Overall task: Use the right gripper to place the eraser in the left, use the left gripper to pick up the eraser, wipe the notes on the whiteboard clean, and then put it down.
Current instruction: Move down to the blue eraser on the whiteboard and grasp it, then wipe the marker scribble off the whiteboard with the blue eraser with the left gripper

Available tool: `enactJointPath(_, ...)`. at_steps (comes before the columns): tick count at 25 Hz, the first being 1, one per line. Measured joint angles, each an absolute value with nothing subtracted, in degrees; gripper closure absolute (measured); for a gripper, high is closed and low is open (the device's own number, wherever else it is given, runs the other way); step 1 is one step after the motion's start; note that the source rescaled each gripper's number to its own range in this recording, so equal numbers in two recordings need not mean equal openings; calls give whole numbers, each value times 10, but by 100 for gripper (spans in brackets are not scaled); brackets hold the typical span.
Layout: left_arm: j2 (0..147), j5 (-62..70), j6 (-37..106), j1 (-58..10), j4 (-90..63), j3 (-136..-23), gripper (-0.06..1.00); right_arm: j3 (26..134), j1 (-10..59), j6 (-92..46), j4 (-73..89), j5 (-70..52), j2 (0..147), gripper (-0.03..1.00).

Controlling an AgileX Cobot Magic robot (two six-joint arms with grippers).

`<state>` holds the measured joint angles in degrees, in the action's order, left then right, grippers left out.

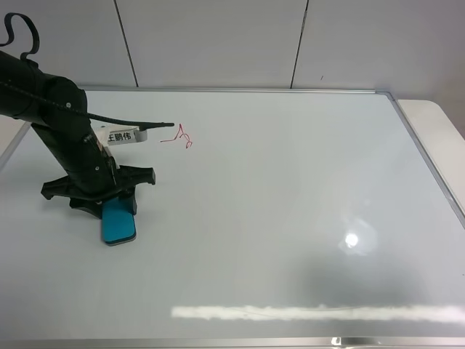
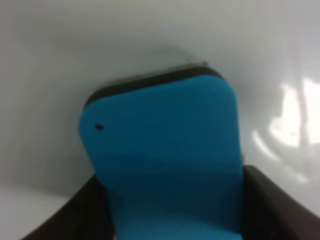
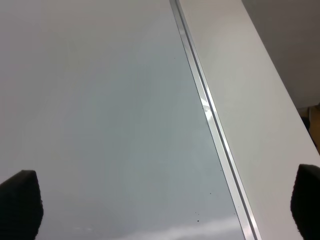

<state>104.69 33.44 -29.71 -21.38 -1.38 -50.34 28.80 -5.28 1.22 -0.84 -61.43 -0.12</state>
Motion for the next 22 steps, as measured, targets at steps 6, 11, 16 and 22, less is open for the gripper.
enactJointPath(6,1037,447,-244,-214,4,-569,94,288,-53,12,-8,-614,-1,-3)
enactJointPath(11,1035,507,-195,-214,5,-658,94,288,-53,12,-8,-614,-1,-3)
enactJointPath(16,1046,542,-168,-203,4,-744,94,288,-53,12,-8,-614,-1,-3)
enactJointPath(22,1116,610,-146,-196,4,-849,94,288,-53,12,-8,-614,-1,-3)
